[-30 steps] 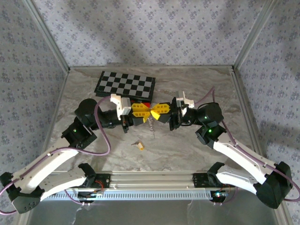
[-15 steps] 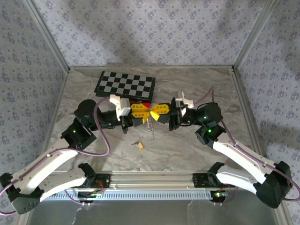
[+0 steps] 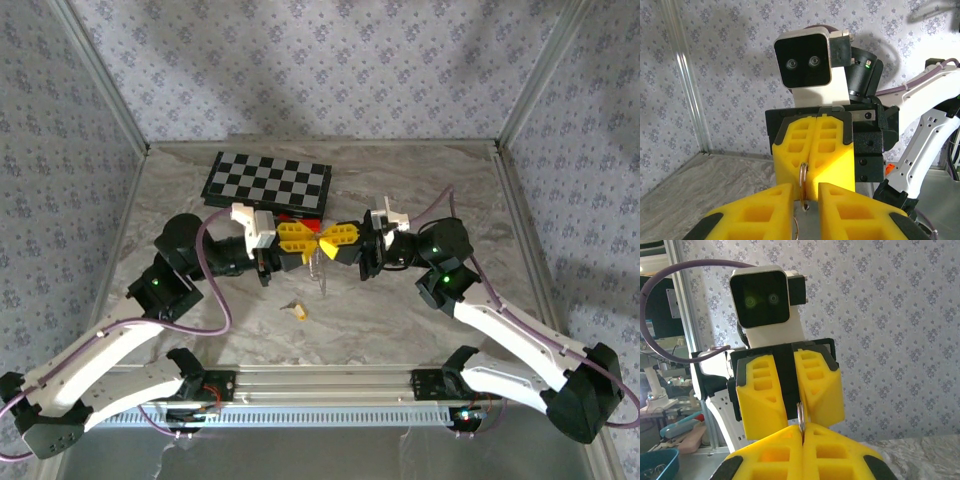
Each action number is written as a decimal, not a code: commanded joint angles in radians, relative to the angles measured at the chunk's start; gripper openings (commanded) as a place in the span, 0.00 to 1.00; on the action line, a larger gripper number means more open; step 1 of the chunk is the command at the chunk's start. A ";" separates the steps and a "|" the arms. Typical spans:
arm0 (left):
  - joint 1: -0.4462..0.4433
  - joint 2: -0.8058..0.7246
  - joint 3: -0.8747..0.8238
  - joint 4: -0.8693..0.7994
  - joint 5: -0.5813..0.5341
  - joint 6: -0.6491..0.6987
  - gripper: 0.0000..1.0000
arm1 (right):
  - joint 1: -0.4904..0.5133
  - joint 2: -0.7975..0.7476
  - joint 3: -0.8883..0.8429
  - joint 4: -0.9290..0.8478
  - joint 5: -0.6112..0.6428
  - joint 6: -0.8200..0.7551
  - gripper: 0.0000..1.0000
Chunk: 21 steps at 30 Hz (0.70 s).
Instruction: Put the keys on the keyring
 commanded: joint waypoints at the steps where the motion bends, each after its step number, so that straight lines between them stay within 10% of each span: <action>1: -0.006 -0.014 0.014 0.023 -0.002 0.010 0.17 | 0.005 -0.003 -0.003 0.009 -0.021 -0.021 0.00; 13: -0.005 -0.012 0.032 -0.031 -0.005 0.039 0.00 | 0.006 -0.010 -0.004 -0.015 -0.014 -0.032 0.00; 21: -0.003 0.016 0.144 -0.292 -0.039 0.189 0.00 | 0.014 -0.107 0.121 -0.615 0.103 -0.409 0.32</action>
